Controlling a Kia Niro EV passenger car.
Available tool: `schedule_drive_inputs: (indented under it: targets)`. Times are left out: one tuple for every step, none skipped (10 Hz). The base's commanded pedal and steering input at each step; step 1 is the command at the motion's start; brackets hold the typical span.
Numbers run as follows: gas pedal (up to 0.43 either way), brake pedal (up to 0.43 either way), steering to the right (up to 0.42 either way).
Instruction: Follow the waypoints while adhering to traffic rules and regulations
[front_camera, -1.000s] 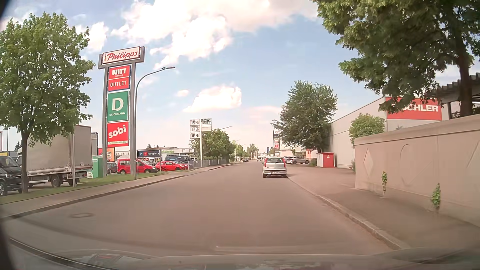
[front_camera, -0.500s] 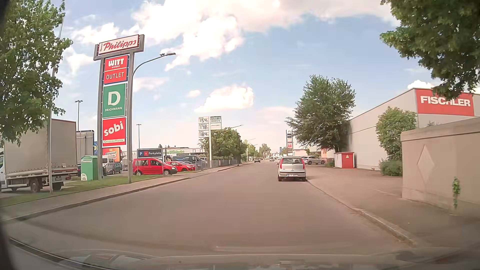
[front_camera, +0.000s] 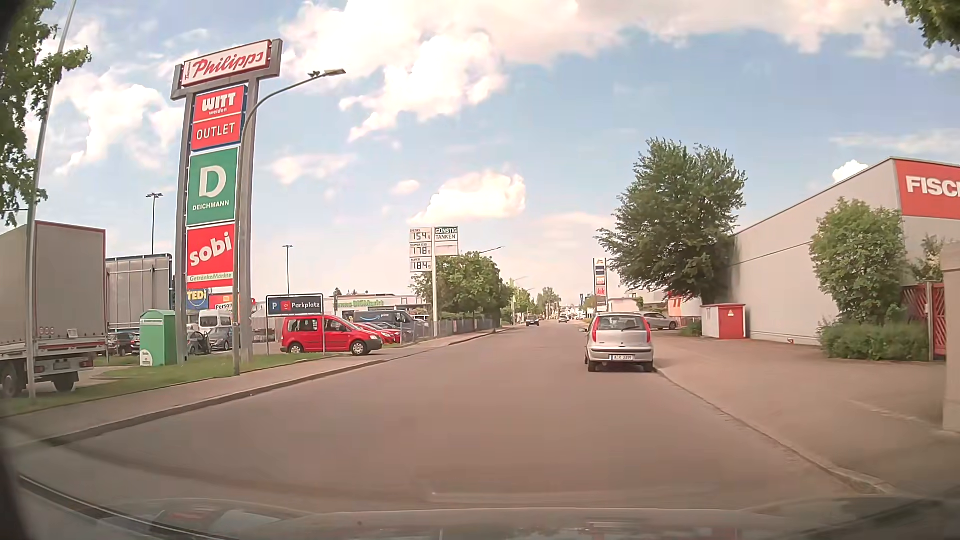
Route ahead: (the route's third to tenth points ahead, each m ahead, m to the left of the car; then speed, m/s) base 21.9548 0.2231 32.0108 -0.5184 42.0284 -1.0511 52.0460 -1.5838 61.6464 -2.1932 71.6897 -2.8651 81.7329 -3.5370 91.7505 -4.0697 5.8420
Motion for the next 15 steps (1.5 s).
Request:
schedule_drive_inputs:
  targets:
    - [0.000,0.018,-0.039]
    - [0.000,0.018,-0.039]
    - [0.000,0.018,-0.038]
    - [0.020,0.018,-0.038]
    - [0.028,0.018,-0.038]
    - [0.039,0.018,-0.037]
    - [0.059,0.018,-0.036]
    - [0.059,0.018,-0.029]
    - [0.059,0.018,-0.021]
    - [0.059,0.018,-0.015]
    - [0.059,0.018,-0.006]
    - [0.059,0.024,-0.002]
    - [0.059,0.018,-0.001]
    - [0.059,0.018,-0.001]
    - [0.059,0.018,0.008]
